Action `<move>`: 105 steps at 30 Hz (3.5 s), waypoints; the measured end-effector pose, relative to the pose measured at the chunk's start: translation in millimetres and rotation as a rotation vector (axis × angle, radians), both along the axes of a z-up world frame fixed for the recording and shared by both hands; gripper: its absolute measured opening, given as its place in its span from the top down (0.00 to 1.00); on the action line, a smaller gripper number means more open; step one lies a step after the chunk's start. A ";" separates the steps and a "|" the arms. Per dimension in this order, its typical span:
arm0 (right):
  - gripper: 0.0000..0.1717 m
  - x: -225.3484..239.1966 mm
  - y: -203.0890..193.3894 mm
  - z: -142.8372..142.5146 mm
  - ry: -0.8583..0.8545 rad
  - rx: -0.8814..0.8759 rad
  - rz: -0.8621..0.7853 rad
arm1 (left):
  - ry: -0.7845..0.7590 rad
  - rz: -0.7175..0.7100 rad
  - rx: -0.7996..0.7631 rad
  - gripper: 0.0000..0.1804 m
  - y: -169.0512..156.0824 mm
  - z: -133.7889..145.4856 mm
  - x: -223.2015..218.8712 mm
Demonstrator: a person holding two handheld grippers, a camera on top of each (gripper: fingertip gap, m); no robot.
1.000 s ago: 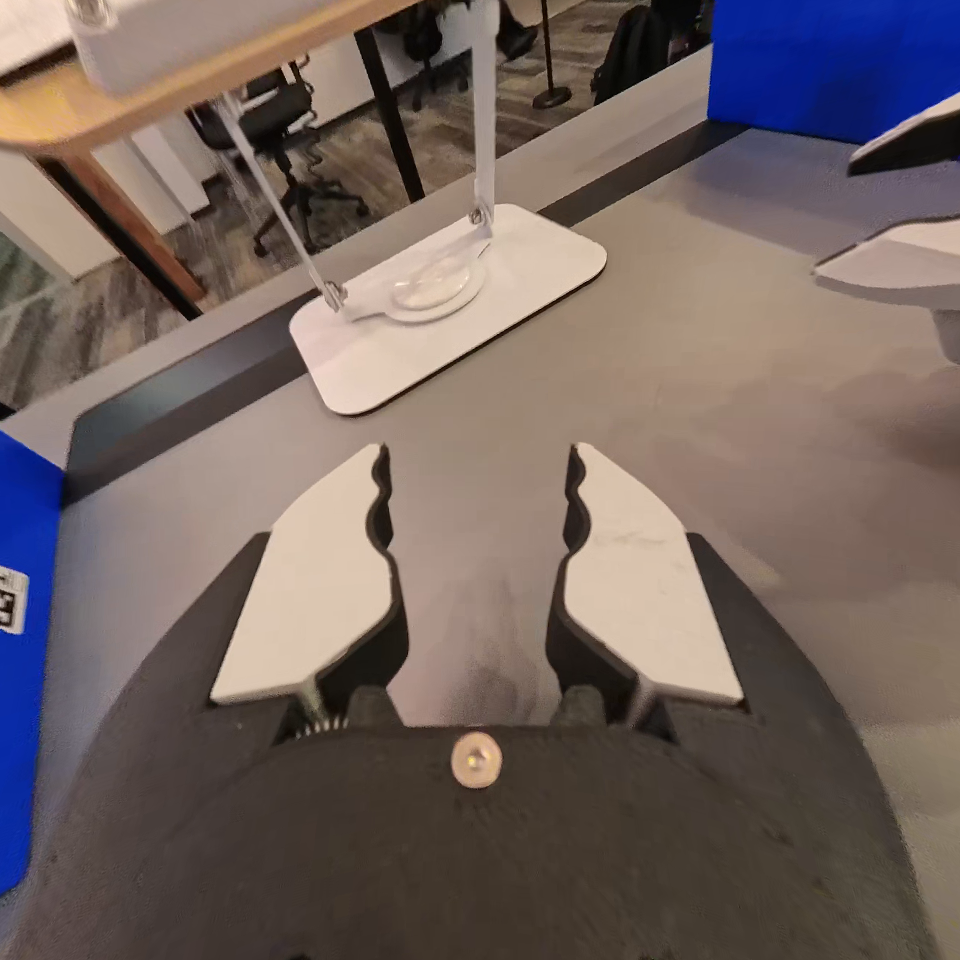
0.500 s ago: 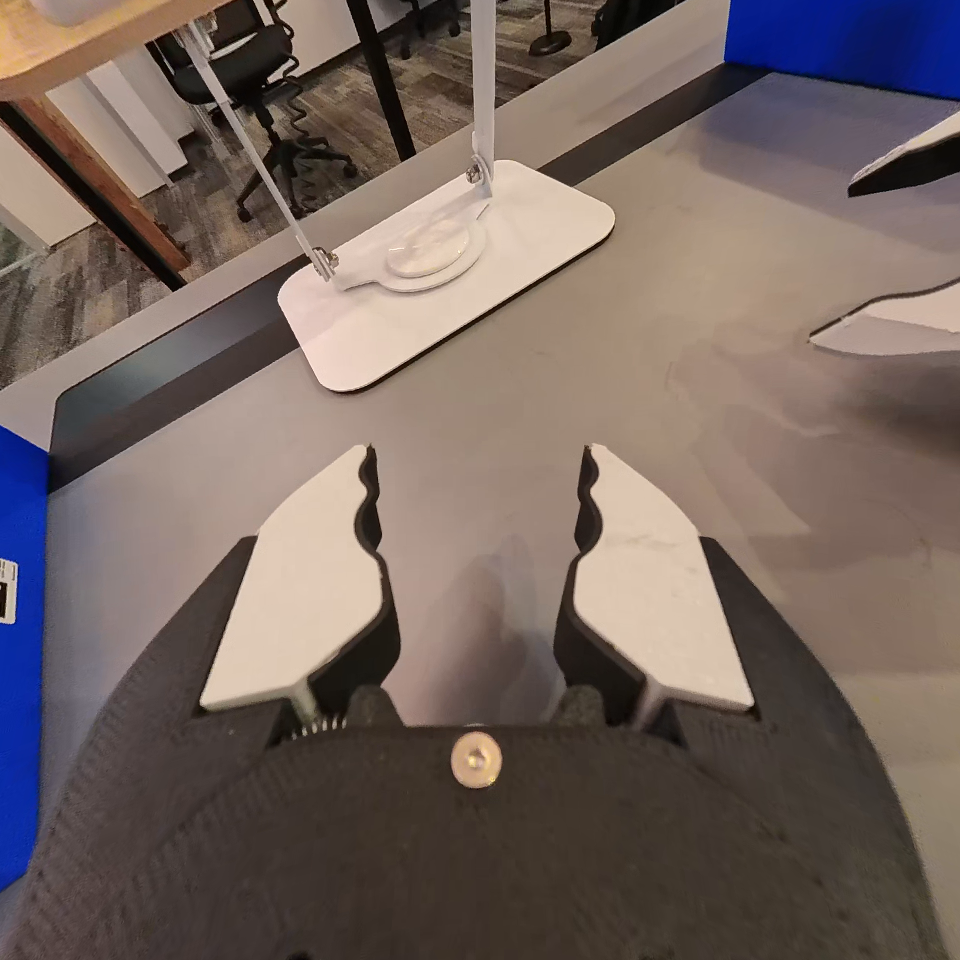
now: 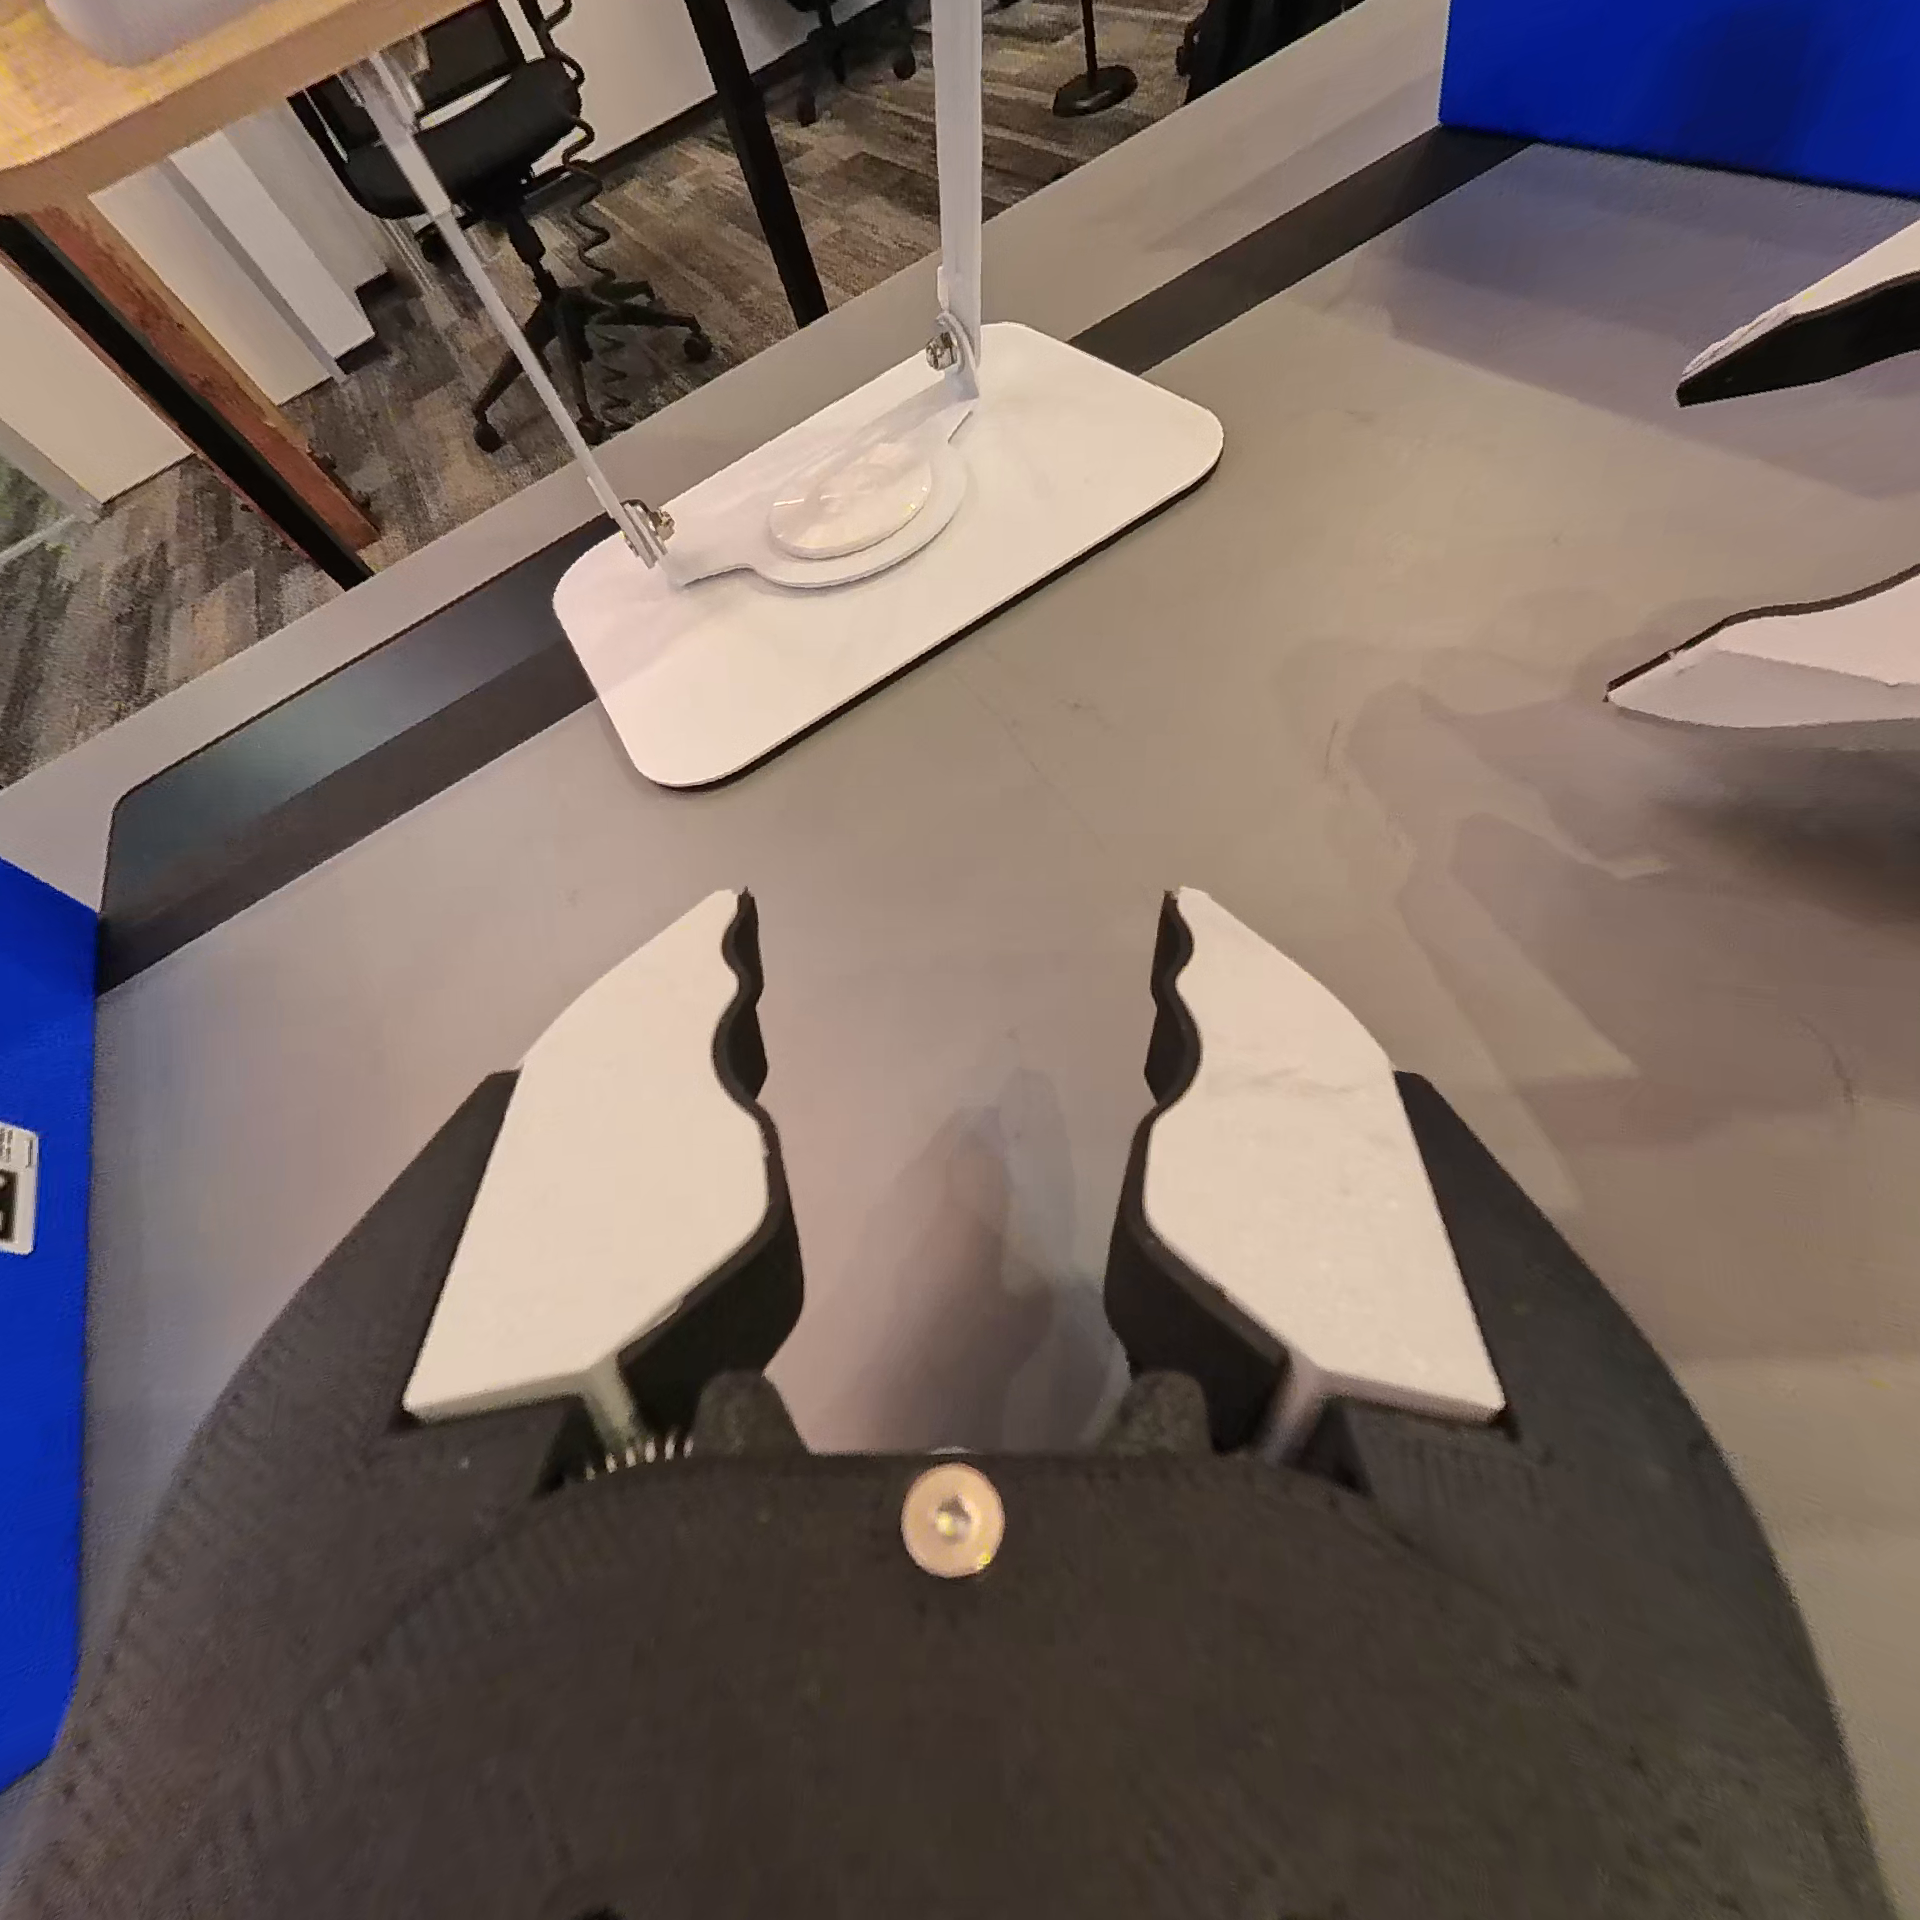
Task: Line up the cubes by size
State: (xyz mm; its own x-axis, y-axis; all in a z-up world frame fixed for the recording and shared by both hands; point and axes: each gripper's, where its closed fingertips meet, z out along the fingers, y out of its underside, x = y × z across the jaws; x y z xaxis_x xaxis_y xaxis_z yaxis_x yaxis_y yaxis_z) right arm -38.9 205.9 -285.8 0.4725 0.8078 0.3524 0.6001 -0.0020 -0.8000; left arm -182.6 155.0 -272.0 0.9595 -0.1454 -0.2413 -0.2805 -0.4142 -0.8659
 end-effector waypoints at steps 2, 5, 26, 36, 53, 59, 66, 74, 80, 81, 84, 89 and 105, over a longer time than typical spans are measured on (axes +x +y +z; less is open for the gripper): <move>0.64 -0.4 -0.9 0.6 0.001 0.005 0.005 | -0.002 0.009 0.010 0.60 -1.3 1.5 -2.7; 0.62 2.1 -2.8 7.0 0.036 0.027 0.013 | 0.004 0.048 0.032 0.60 -7.7 7.3 -18.4; 0.57 185.8 70.2 85.3 0.108 0.257 -0.433 | 0.029 0.520 0.092 0.51 -55.9 38.3 -222.7; 0.76 174.3 100.0 34.3 0.016 0.142 -0.418 | 0.010 0.543 -0.005 0.80 -42.4 3.9 -241.5; 0.96 191.1 78.8 30.3 0.010 0.156 -0.374 | 0.038 0.461 0.029 0.96 -64.8 17.9 -230.9; 0.96 192.7 26.8 30.1 0.018 0.150 -0.292 | -0.001 0.445 0.084 0.96 -83.6 34.4 -222.5; 0.96 183.7 -35.0 30.1 0.027 0.152 -0.197 | -0.023 0.444 0.193 0.96 -110.8 63.3 -217.1; 0.96 157.6 -97.5 29.9 0.038 0.147 -0.043 | -0.032 0.481 0.305 0.96 -130.2 84.7 -227.7; 0.96 124.0 -128.1 29.5 0.047 0.142 0.077 | -0.029 0.487 0.321 0.96 -133.6 83.9 -232.9; 0.96 117.4 -133.4 29.5 0.048 0.140 0.098 | -0.028 0.485 0.324 0.96 -133.5 84.0 -233.0; 0.96 95.4 -147.8 29.5 0.053 0.138 0.165 | -0.023 0.485 0.327 0.96 -133.0 84.1 -233.5; 0.96 50.8 -167.1 29.3 0.062 0.136 0.266 | -0.021 0.488 0.340 0.96 -136.2 86.3 -236.7; 0.96 -85.7 -187.7 28.7 0.077 0.130 0.470 | -0.018 0.495 0.415 0.96 -158.0 105.5 -247.3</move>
State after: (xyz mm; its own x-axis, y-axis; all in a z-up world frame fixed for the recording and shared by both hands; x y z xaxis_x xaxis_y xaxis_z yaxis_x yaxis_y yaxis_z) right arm -124.6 18.3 -257.0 0.0959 0.8917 0.4424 0.4508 0.3573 -0.8180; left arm -429.9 -3.0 -166.5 0.8933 0.4176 -0.1660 -0.1263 -0.1212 -0.9846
